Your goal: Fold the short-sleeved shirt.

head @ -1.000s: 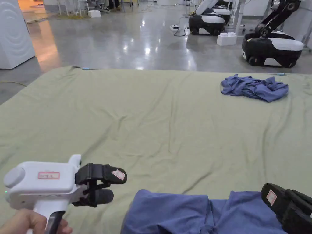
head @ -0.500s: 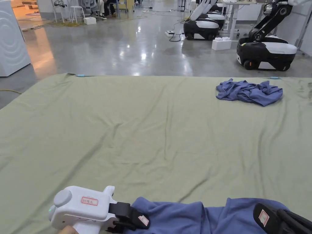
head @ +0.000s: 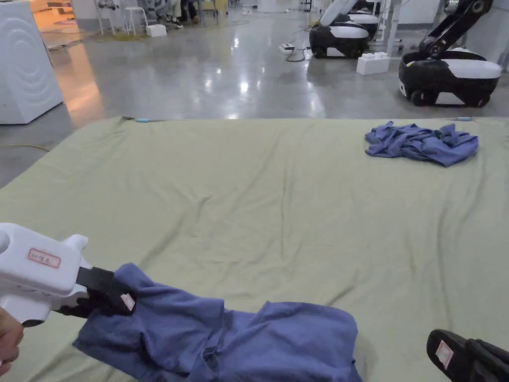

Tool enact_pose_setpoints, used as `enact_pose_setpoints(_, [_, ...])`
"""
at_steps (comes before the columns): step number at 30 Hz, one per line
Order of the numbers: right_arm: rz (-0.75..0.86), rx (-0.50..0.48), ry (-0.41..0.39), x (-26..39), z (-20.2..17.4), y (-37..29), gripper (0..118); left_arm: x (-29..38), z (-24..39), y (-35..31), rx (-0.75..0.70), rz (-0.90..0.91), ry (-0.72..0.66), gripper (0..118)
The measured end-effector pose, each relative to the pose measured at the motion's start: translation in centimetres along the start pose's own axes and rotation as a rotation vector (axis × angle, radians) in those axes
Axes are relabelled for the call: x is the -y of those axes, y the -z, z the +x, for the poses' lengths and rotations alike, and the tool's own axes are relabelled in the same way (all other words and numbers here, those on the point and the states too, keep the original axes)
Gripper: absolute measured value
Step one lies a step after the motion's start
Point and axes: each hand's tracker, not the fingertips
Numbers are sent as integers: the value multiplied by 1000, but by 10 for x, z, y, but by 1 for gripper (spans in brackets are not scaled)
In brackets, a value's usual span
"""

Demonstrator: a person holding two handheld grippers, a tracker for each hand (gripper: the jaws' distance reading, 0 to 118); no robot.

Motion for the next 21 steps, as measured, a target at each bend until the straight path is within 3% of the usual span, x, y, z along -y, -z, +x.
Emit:
enact_pose_setpoints(5, [-18,-21,11,2,-2,4,1,2,79,24,-65,-4,119,10])
enact_pose_setpoints(12, [-23,-3,23,3,8,-2,1,9,180,119,-33,-134,299,10])
enact_pose_setpoints(16, [-34,19,52,6,16,-4,1,17,210,181,-32,-176,282,10])
enact_pose_setpoints(19, [-37,23,60,7,20,-8,1,27,214,215,-71,-214,283,20])
enact_pose_setpoints(21, [-37,38,49,7,21,-10,1,30,212,220,-47,-233,263,45])
